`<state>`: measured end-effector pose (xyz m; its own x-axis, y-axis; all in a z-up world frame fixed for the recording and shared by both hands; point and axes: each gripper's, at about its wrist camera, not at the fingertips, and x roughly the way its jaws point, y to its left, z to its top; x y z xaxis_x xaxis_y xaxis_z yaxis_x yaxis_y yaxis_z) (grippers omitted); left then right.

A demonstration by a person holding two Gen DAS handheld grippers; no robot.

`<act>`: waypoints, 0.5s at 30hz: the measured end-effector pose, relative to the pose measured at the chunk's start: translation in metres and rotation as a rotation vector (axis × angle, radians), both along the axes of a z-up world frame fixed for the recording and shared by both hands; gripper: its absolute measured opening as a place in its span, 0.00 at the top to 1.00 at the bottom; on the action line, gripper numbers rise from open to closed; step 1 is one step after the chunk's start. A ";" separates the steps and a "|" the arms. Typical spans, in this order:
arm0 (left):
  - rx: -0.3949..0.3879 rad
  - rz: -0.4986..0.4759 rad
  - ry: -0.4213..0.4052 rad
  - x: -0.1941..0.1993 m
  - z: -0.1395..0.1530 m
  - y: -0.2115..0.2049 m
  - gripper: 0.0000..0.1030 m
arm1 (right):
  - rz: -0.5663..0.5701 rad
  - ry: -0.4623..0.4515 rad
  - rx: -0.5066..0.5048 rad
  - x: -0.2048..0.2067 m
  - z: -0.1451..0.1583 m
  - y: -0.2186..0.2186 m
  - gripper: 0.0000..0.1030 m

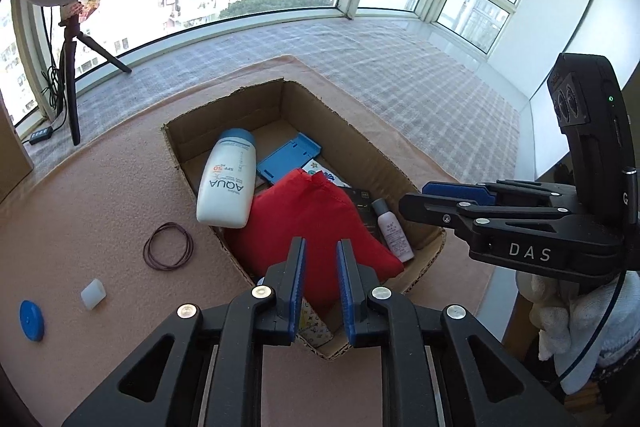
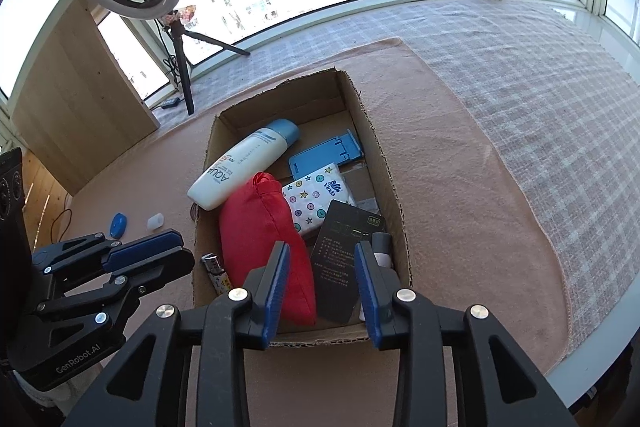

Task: Organize objects
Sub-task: 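Open the left gripper to drop the lighter while the right gripper drops the COGI bottle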

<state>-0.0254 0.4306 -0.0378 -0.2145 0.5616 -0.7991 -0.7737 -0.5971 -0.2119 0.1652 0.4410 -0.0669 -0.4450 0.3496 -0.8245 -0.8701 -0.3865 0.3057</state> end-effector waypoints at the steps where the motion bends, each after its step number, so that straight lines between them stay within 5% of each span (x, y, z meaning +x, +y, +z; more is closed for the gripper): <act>1: 0.001 0.006 0.000 -0.001 0.001 -0.003 0.84 | 0.000 0.001 0.002 -0.001 0.001 -0.001 0.70; 15: -0.019 0.218 -0.013 -0.045 -0.012 -0.121 0.84 | 0.080 0.079 0.014 -0.056 0.018 -0.021 0.62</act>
